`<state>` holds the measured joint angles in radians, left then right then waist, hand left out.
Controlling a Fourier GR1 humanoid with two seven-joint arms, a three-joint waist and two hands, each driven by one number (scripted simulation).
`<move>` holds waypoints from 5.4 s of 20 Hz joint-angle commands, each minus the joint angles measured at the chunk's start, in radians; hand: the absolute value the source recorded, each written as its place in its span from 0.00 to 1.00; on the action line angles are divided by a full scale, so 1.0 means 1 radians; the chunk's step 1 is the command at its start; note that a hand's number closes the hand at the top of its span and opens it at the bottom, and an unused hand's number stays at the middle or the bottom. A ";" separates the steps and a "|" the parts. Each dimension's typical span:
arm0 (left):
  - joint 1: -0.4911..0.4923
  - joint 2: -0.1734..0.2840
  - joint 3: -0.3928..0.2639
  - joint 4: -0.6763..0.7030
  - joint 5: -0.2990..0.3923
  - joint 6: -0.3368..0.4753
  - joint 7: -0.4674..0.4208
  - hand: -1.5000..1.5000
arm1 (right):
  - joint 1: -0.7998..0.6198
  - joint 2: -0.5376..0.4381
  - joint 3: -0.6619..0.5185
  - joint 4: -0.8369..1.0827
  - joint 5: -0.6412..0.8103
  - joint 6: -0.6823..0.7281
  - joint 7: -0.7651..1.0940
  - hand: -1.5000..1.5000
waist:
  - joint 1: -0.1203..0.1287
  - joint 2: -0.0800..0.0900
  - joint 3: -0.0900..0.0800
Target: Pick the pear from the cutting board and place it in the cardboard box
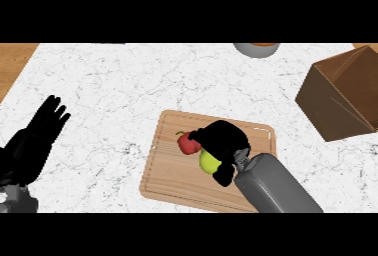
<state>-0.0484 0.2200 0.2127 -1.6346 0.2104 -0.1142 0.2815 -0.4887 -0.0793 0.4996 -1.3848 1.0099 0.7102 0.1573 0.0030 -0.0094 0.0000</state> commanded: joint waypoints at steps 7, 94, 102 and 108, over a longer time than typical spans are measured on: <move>0.019 -0.039 -0.018 -0.052 -0.033 0.038 0.010 0.50 | -0.013 0.077 -0.126 0.132 0.066 -0.096 0.113 1.00 | 0.001 0.011 0.000; 0.021 -0.045 0.018 -0.023 -0.017 -0.004 0.022 0.50 | 0.036 -0.293 -1.223 -0.096 -0.558 -0.762 0.176 0.00 | -0.017 0.005 0.000; -0.014 0.002 0.045 -0.039 0.006 -0.035 0.044 0.50 | 0.259 -0.312 -1.273 -0.193 -0.741 -0.653 0.080 0.00 | -0.008 0.008 0.000; -0.023 0.015 0.074 0.004 0.024 -0.053 0.026 0.50 | 0.266 -0.450 -1.321 -0.090 -0.828 -0.612 0.034 0.00 | -0.004 0.009 0.000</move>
